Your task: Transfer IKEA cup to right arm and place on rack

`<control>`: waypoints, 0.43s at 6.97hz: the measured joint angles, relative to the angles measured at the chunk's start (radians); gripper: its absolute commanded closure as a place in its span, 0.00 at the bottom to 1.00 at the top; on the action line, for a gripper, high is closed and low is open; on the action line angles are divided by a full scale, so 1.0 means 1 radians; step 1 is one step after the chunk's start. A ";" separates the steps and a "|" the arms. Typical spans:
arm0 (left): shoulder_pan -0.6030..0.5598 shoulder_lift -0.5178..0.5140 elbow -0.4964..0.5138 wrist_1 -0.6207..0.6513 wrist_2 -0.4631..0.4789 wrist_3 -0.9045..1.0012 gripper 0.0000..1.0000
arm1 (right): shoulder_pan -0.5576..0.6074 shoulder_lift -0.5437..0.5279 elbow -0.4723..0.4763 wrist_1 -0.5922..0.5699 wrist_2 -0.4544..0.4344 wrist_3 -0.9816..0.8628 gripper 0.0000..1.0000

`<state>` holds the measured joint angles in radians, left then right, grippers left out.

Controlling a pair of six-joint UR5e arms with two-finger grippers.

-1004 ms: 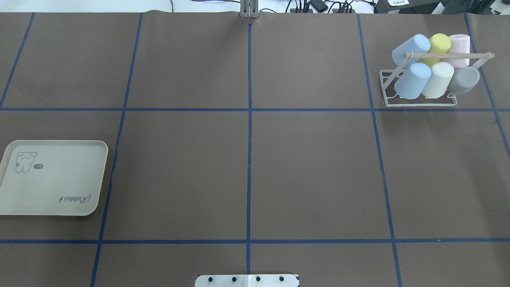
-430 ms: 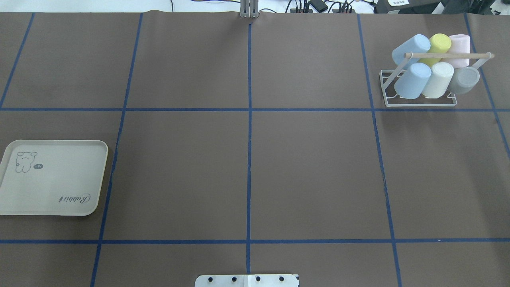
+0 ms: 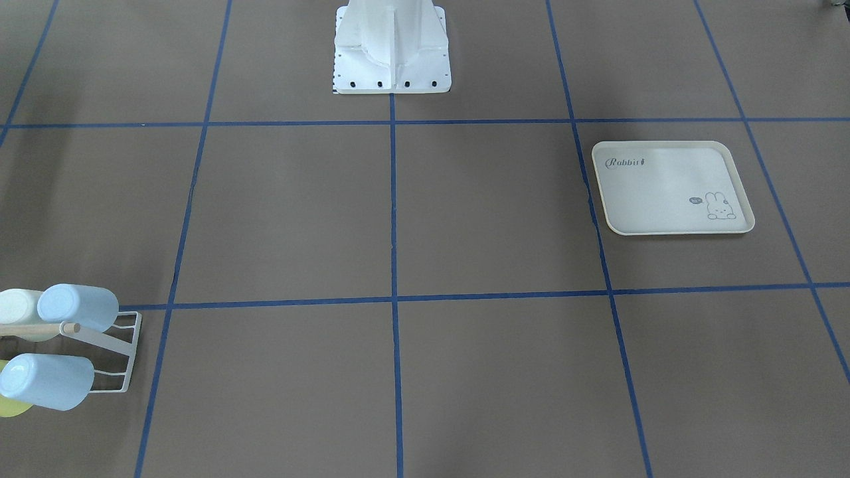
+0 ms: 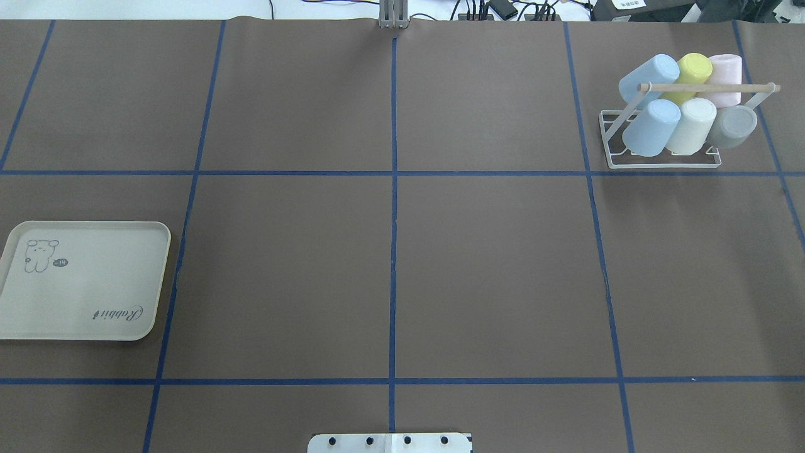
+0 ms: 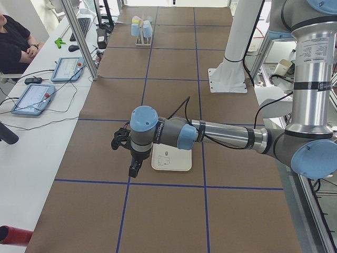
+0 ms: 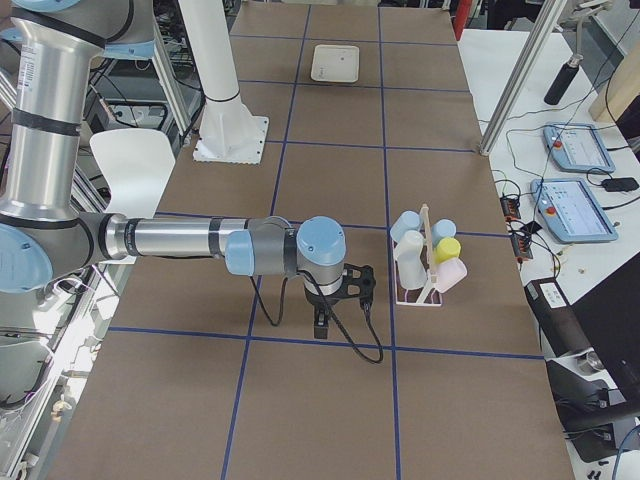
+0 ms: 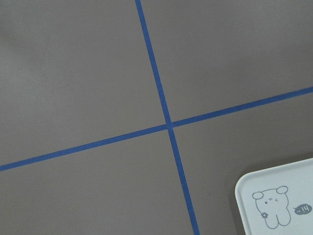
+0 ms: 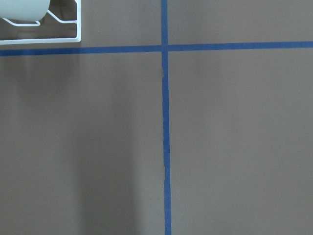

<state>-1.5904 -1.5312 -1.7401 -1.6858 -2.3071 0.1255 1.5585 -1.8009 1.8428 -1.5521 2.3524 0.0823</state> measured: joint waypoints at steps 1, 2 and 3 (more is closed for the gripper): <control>0.001 -0.005 -0.001 -0.006 0.000 0.000 0.00 | 0.000 0.000 0.000 0.001 0.002 0.001 0.00; 0.001 -0.008 0.002 -0.008 0.001 0.000 0.00 | 0.000 0.000 0.000 0.001 0.003 0.001 0.00; 0.000 -0.008 0.005 -0.008 0.001 0.000 0.00 | 0.000 0.000 0.000 0.001 0.004 0.002 0.00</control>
<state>-1.5901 -1.5394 -1.7355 -1.6937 -2.3057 0.1255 1.5585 -1.8009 1.8431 -1.5509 2.3560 0.0841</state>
